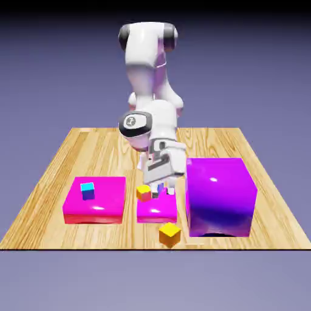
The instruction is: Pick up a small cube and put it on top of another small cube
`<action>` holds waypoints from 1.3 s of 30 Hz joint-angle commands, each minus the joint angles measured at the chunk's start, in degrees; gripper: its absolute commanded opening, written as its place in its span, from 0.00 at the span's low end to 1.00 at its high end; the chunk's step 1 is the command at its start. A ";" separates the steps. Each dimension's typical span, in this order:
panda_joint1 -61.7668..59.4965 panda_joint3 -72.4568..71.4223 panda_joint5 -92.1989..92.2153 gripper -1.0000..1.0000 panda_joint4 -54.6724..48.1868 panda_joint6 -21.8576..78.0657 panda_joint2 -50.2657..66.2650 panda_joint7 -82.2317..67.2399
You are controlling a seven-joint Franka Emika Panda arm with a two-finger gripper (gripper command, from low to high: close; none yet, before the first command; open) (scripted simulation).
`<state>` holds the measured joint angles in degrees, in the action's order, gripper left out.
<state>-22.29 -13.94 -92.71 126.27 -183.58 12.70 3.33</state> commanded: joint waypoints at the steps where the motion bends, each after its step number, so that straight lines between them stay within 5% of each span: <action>1: -0.63 -0.38 -2.50 0.50 -0.95 -0.25 1.23 -1.05; 18: -11.33 -6.78 -44.86 0.50 -16.99 -4.45 22.16 -18.94; 28: -3.44 -7.68 -69.47 0.50 -13.17 -19.75 20.41 -29.25; 34: -0.35 -6.20 -70.34 0.50 -18.02 -14.51 30.25 -29.64; 35: -0.35 -6.20 -70.34 0.00 -18.02 -14.51 30.25 -29.64; 39: -2.30 -7.14 -69.79 0.00 -14.95 -17.82 24.03 -29.39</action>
<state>-24.59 -21.08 -162.53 111.32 -201.35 36.72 -26.04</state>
